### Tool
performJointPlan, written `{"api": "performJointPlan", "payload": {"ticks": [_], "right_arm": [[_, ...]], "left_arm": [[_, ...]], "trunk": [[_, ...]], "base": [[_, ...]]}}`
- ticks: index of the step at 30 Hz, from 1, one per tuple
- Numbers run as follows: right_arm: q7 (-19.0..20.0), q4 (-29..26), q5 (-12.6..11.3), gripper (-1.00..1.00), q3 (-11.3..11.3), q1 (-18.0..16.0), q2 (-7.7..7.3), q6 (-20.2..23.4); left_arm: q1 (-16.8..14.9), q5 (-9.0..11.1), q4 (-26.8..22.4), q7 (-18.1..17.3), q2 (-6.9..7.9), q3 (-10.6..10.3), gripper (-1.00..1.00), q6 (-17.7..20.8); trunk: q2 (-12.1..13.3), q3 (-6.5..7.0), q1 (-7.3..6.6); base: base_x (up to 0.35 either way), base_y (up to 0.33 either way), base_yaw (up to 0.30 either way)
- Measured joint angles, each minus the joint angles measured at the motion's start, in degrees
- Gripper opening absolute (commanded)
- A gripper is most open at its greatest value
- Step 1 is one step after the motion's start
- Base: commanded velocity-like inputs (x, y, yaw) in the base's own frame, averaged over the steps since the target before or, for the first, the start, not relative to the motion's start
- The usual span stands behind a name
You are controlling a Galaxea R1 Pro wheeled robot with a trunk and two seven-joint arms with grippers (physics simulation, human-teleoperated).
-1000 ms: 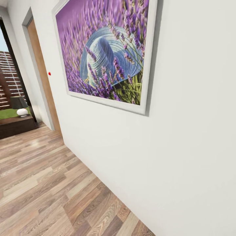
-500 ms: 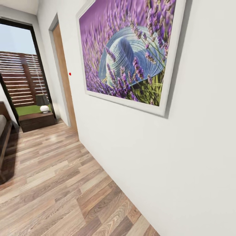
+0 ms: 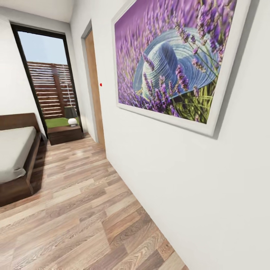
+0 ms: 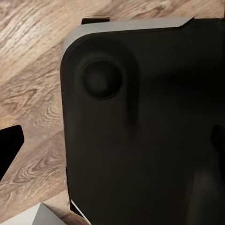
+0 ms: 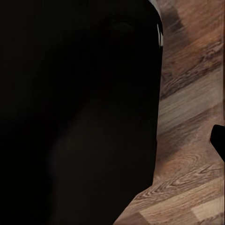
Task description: In the bedroom, move the book from the bed onto either nightstand, and place the two sandals side by side next to the bed.
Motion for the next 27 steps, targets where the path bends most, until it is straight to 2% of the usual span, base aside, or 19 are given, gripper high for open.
{"api": "performJointPlan", "payload": {"ticks": [7, 9, 14, 27], "right_arm": [[0.0, -3.8, 0.0, 1.0, 0.0, 0.0, -0.13, 0.0], [0.0, -6.6, 0.0, 1.0, 0.0, 0.0, -0.14, 0.0], [0.0, -9.2, 0.0, 1.0, 0.0, 0.0, -0.21, 0.0], [0.0, -11.0, 0.4, 1.0, 0.1, 0.0, -0.03, 0.0]], "left_arm": [[0.0, 0.2, -5.3, 0.0, 0.04, 0.1, 1.0, 0.1], [0.0, 0.3, -8.8, 0.0, 0.05, 0.1, 1.0, 0.1], [0.0, 0.3, -14.4, 0.1, 0.05, 0.1, 1.0, 0.1], [0.0, 0.4, -15.5, 0.1, 0.21, 0.2, 1.0, 0.1]], "trunk": [[0.0, 0.0, 0.0], [0.0, 0.01, 0.0], [0.0, 0.0, 0.0], [0.0, 0.0, 0.0]], "base": [[0.0, 0.0, 0.292], [0.0, 0.0, 0.292], [0.0, 0.0, 0.292], [0.0, 0.0, 0.292]]}}
